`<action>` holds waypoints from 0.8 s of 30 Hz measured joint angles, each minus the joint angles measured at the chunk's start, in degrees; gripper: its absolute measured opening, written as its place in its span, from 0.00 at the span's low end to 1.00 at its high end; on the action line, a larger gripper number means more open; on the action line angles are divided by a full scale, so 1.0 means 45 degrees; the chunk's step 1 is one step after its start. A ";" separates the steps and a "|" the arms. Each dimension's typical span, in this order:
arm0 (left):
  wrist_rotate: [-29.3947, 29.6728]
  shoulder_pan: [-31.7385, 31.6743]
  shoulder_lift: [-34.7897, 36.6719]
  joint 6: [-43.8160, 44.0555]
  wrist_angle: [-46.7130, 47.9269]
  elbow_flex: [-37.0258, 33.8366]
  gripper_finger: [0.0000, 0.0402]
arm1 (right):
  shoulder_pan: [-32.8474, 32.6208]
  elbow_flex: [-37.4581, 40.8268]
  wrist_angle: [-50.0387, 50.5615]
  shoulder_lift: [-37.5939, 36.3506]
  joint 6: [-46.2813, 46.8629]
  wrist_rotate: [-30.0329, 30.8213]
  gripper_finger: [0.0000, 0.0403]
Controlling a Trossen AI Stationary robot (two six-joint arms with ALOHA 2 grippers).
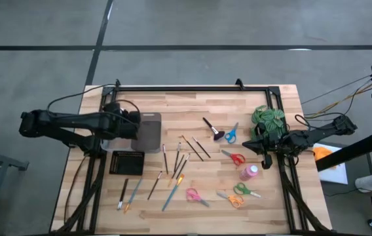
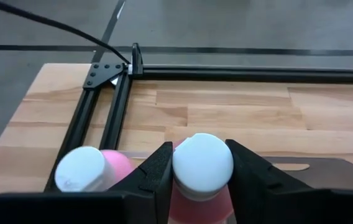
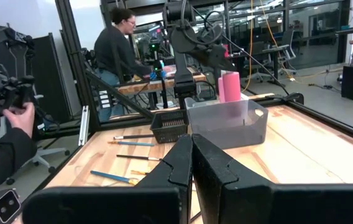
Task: Pick & Place Paint Supplies
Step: Put the dark pink bottle into the white bin
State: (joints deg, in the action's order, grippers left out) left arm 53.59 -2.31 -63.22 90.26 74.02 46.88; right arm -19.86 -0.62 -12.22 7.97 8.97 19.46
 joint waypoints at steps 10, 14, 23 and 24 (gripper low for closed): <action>-0.0098 0.0000 0.0000 0.0583 -0.0702 -0.0914 0.28 | -0.0004 0.0005 0.0002 0.0000 -0.0001 0.0000 0.02; -0.0095 0.0000 0.0000 0.0578 -0.0773 -0.0924 0.31 | 0.0000 0.0001 0.0002 0.0000 -0.0005 0.0000 0.02; 0.0153 0.0024 0.0000 0.0250 -0.1181 -0.1157 0.32 | -0.0001 0.0005 -0.0002 -0.0004 -0.0004 0.0000 0.02; 0.0184 0.0024 0.0005 0.0246 -0.1212 -0.1194 0.32 | -0.0002 0.0000 -0.0002 0.0000 -0.0005 0.0000 0.02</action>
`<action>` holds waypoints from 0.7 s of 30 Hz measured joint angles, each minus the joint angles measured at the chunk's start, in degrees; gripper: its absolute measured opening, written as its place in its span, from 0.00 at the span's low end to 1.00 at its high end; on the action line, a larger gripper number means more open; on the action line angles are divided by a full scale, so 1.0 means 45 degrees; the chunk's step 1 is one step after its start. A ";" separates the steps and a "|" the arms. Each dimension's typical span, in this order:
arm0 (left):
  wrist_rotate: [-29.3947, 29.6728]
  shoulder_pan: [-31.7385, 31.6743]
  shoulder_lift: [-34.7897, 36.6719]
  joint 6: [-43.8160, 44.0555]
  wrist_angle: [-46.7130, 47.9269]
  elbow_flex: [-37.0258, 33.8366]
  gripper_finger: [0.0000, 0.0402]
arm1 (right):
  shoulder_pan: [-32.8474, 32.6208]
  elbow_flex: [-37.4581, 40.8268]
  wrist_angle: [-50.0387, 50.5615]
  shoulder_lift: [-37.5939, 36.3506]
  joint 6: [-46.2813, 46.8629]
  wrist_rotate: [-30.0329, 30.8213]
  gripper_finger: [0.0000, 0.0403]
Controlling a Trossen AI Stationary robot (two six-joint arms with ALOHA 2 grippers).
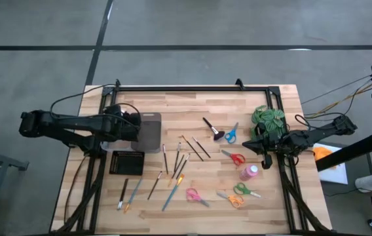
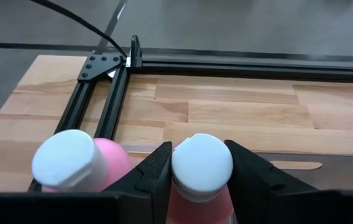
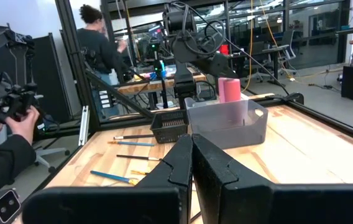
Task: Pick & Place Paint Supplies
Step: Put the dark pink bottle into the white bin
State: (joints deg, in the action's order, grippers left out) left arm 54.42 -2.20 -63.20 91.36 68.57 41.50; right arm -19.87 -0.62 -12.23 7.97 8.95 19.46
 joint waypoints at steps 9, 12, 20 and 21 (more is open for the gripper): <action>-0.0060 0.0000 0.0000 -0.0004 -0.0046 -0.0045 0.32 | -0.0002 0.0003 0.0004 0.0000 0.0000 0.0000 0.02; -0.0294 0.0000 0.0005 0.0002 -0.0090 -0.0035 0.35 | 0.0000 0.0004 0.0004 -0.0002 0.0002 0.0000 0.02; -0.0420 0.0005 0.0005 -0.0003 -0.0121 -0.0040 0.53 | 0.0002 0.0004 0.0004 -0.0004 0.0000 0.0000 0.02; -0.0425 0.0005 0.0005 -0.0003 -0.0157 -0.0040 0.55 | 0.0000 0.0002 0.0004 0.0000 0.0000 0.0000 0.02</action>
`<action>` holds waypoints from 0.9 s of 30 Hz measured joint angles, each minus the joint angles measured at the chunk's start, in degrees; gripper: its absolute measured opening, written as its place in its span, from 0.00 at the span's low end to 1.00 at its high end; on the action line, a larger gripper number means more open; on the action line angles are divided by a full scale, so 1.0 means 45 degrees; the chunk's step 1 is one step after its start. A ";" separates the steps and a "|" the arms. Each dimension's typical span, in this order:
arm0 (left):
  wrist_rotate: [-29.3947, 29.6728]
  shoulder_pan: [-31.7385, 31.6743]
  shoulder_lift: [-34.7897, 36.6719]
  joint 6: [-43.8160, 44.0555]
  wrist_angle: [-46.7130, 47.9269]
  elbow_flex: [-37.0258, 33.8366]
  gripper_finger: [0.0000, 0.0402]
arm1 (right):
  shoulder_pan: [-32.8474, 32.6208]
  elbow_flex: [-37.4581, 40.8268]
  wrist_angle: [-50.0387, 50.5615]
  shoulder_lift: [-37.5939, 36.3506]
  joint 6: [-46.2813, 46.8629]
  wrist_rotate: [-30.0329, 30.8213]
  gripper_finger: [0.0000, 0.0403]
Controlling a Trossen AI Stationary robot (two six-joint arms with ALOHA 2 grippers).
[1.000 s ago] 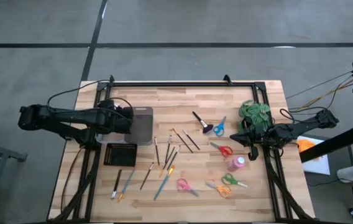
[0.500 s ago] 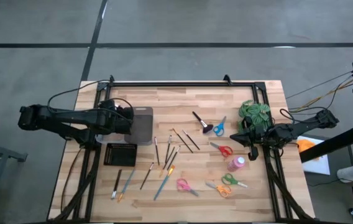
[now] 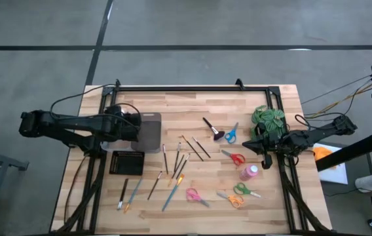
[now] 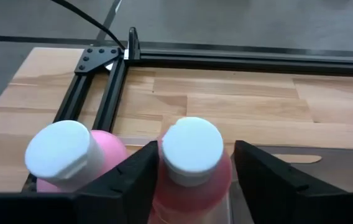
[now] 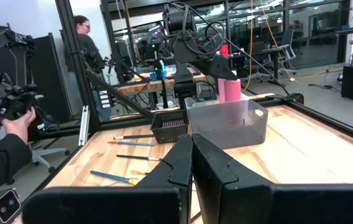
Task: Pick & Place Paint Supplies
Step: Put the dark pink bottle into the white bin, then put the right light pink bottle into the white bin
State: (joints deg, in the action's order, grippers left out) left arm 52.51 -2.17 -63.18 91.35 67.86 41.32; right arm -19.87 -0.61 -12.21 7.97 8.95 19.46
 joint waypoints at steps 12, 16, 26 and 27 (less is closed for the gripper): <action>-0.0159 0.0010 -0.0005 -0.0702 -0.0132 0.0468 0.61 | 0.0002 -0.0002 0.0000 -0.0005 0.0000 0.0000 0.02; -0.0141 0.0010 -0.0005 -0.1407 -0.0091 0.1125 0.61 | -0.0003 -0.0001 0.0000 -0.0005 0.0000 0.0000 0.02; -0.0040 0.0010 0.0015 -0.2788 0.0213 0.2722 0.61 | -0.0002 0.0001 0.0000 -0.0004 0.0001 0.0000 0.02; -0.0053 0.0010 0.0015 -0.2924 0.0213 0.2846 0.61 | 0.0000 0.0002 0.0000 0.0000 0.0002 0.0000 0.02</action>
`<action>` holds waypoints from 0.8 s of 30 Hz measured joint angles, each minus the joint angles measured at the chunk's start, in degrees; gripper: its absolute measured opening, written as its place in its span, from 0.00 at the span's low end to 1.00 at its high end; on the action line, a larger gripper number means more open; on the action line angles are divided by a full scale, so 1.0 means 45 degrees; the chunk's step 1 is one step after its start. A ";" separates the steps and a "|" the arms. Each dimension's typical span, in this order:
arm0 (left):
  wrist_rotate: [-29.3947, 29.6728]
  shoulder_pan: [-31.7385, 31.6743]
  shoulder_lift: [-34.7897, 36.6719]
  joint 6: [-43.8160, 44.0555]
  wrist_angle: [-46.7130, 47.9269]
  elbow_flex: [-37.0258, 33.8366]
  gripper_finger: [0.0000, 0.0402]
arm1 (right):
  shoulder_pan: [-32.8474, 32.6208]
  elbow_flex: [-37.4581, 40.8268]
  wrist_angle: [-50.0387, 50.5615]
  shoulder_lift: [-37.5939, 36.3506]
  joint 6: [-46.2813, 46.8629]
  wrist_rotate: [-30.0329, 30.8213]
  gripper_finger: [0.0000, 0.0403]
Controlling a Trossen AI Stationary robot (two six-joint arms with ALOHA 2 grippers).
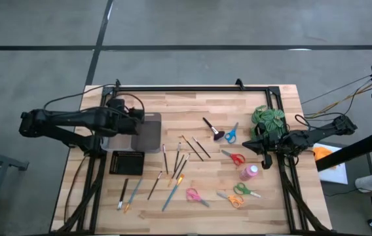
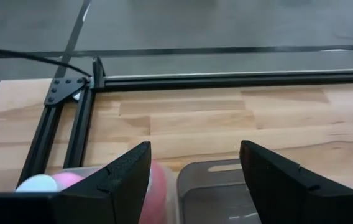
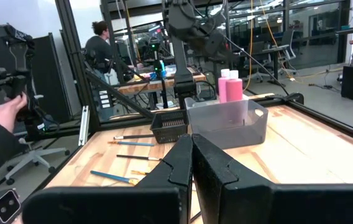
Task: Pick & Place Paint Supplies
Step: Put the right light pink bottle into the white bin
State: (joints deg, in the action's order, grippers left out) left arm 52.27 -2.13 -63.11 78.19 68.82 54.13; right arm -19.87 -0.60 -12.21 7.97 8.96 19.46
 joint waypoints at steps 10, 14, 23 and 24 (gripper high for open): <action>-0.1505 0.0184 0.0000 -0.2868 -0.1159 0.1297 0.61 | 0.0002 -0.0002 0.0000 -0.0002 -0.0002 0.0000 0.02; -0.1810 0.0660 0.0000 -0.4793 -0.3088 0.1237 0.61 | -0.0003 0.0000 0.0000 -0.0001 -0.0002 0.0000 0.02; -0.4031 0.1596 0.0000 -0.9323 -0.7833 0.0630 0.61 | -0.0002 -0.0003 0.0000 -0.0004 -0.0002 0.0000 0.02; -0.4305 0.1742 0.0000 -0.9774 -0.8447 0.0448 0.61 | -0.0001 0.0000 0.0000 -0.0003 -0.0002 0.0000 0.02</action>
State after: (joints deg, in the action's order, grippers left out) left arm 32.90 5.71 -63.11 34.21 30.81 56.14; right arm -19.87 -0.60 -12.21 7.95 8.95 19.46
